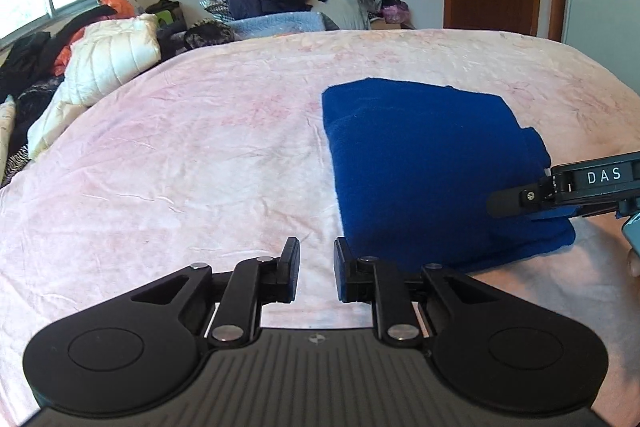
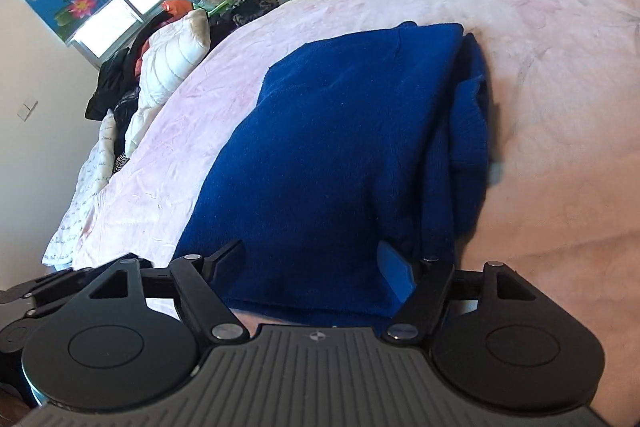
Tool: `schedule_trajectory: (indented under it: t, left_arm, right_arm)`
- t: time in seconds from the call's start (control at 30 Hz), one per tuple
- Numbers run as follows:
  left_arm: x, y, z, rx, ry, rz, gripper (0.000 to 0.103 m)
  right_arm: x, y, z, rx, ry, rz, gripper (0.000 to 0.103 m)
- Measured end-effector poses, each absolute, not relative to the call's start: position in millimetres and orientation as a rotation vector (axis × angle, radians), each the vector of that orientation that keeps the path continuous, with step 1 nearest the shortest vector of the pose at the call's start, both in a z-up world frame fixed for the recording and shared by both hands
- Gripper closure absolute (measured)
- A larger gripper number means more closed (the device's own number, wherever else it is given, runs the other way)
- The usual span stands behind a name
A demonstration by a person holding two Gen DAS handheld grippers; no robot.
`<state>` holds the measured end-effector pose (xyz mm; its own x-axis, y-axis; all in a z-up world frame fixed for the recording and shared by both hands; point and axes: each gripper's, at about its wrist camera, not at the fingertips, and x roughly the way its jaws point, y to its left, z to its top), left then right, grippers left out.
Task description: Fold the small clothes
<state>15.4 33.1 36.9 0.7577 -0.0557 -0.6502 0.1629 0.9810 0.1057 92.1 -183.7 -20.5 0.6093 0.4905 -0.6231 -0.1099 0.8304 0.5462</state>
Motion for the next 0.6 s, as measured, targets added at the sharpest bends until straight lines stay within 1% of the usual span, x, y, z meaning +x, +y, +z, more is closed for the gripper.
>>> schedule_trajectory:
  t: [0.1,0.23,0.27,0.3,0.33,0.37,0.4,0.43,0.47,0.6]
  left_arm:
    - [12,33,41,0.089,0.689,-0.186,0.085]
    - [17,13,29,0.1,0.694,-0.247,0.085]
    - [22,9,22,0.091,0.715,-0.26,0.085]
    - [28,7,12,0.08,0.738,-0.264,0.085]
    - [33,5,2,0.081,0.763,-0.257,0.085]
    - [38,3,-9,0.086,0.788,-0.255,0.085]
    - [35,3,-13,0.093,0.744,-0.255,0.085]
    - [33,2,-15,0.111,0.729,-0.255,0.085]
    - [30,0,-14,0.126,0.725,-0.254,0.085]
    - [15,10,-8,0.097,0.746,-0.247,0.084]
  right_arm:
    - [84,-186,-15,0.525,0.841,0.316,0.029]
    - [58,-192,-7,0.521,0.77,0.239,0.027]
    - [51,-192,-6,0.507,0.754,0.215,0.021]
    - [45,-193,-7,0.49,0.749,0.191,0.013]
    - [40,-193,-11,0.472,0.753,0.175,0.011]
    - [37,-193,-17,0.456,0.766,0.163,0.011]
    - [36,-193,-24,0.452,0.788,0.154,0.013]
    - [30,-193,-27,0.445,0.757,0.155,0.011]
    - [27,-193,-27,0.446,0.746,0.151,0.013]
    - [16,-196,-20,0.467,0.749,0.108,0.011]
